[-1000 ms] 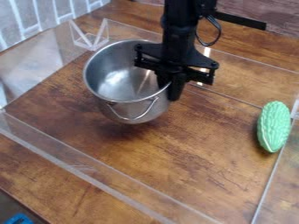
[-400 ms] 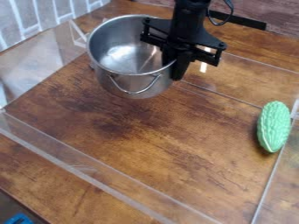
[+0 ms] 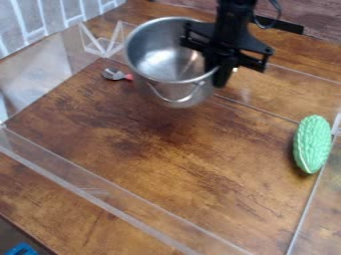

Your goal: Move the pink spoon to the left

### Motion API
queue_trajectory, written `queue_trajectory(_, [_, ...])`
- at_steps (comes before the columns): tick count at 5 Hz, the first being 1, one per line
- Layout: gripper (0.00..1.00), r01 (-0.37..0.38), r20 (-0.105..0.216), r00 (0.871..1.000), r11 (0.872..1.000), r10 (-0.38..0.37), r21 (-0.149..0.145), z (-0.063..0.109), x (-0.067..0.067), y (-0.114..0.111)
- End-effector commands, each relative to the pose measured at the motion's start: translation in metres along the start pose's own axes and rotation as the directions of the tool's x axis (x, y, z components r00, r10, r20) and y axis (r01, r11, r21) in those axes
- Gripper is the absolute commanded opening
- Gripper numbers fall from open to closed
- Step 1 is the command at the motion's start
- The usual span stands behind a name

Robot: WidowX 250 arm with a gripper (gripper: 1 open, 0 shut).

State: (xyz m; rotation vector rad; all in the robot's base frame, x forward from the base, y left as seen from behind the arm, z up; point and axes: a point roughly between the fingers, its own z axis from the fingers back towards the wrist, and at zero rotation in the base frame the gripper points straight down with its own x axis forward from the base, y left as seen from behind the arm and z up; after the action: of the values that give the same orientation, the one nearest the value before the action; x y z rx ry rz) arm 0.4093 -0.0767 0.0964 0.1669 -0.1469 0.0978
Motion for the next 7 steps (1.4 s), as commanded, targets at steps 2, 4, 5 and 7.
queue_trajectory(2, [0.00,0.051,0.084,0.995,0.998,-0.047,-0.045,0.010,0.027,-0.046])
queue_trajectory(4, [0.00,0.064,0.084,0.995,0.996,-0.059,-0.056,-0.003,0.031,-0.060])
queue_trajectory(5, [0.00,0.063,0.087,0.995,0.996,-0.058,-0.056,-0.002,0.032,-0.060])
queue_trajectory(7, [0.00,0.064,0.088,0.994,0.996,-0.059,-0.055,-0.003,0.033,-0.061])
